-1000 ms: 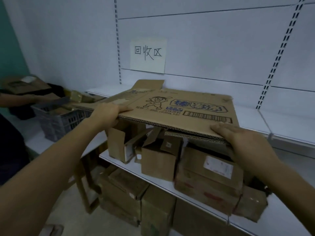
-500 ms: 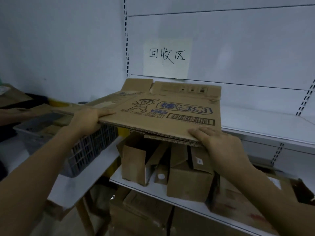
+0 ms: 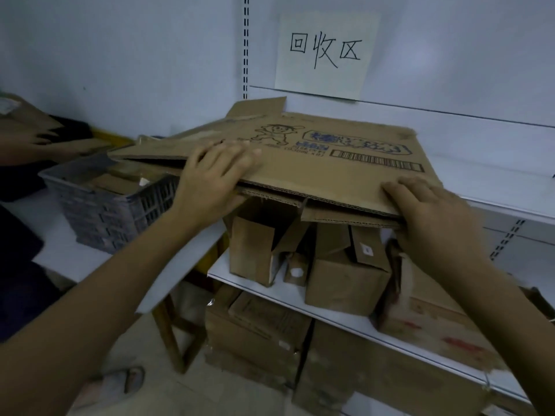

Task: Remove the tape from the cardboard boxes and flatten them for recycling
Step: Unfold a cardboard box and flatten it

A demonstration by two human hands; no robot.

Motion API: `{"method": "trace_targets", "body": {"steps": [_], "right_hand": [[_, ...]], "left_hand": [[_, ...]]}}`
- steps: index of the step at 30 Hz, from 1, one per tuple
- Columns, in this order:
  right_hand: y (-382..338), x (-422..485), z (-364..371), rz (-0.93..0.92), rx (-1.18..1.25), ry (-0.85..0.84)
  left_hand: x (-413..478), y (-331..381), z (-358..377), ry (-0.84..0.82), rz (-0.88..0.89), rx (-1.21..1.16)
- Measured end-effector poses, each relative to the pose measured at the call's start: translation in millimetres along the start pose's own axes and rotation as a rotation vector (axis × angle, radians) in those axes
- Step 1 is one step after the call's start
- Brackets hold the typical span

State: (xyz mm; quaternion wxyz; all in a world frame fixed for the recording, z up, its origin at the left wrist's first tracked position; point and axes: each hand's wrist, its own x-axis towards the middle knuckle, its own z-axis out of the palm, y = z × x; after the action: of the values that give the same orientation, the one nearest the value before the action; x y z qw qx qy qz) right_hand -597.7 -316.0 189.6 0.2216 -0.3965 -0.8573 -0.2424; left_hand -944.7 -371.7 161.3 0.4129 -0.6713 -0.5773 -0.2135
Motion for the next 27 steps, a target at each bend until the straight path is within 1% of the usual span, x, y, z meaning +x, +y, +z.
{"method": "trace_targets", "body": {"steps": [3,6,9,11,14,17,21,23,27], "right_hand": [[-1.9,-5.3,1.6,0.003,-0.012,0.018],[-5.9,-5.6,2.5,-0.007,-0.017,0.048],[-10.5,0.8,0.8,0.026,-0.011,0.059],[-13.1,-1.6,0.5,0.040,-0.028,0.061],[-17.5,-11.8,1.4,0.042,-0.061,0.062],[-20.9,-18.1,3.9,0.039,-0.075,0.109],[-30.4,-23.6,6.0,-0.017,-0.082,0.262],[-36.1,-26.0,7.1,-0.080,-0.082,0.308],[-37.3,-41.7,9.3,-0.182,-0.047,0.346]], "left_hand": [[1.4,24.7,10.2,0.013,-0.112,-0.087],[3.5,20.2,13.6,0.064,-0.119,-0.171],[8.8,10.9,10.4,0.031,-0.131,-0.226],[8.0,11.8,10.2,0.011,-0.122,-0.208],[1.6,17.1,13.5,0.025,-0.117,-0.135],[-4.4,27.3,18.2,0.088,-0.134,-0.091],[-9.7,56.3,28.6,0.274,0.048,-0.035],[-11.1,75.8,35.0,0.313,0.127,-0.068],[-11.7,115.6,43.9,0.357,0.234,-0.132]]}}
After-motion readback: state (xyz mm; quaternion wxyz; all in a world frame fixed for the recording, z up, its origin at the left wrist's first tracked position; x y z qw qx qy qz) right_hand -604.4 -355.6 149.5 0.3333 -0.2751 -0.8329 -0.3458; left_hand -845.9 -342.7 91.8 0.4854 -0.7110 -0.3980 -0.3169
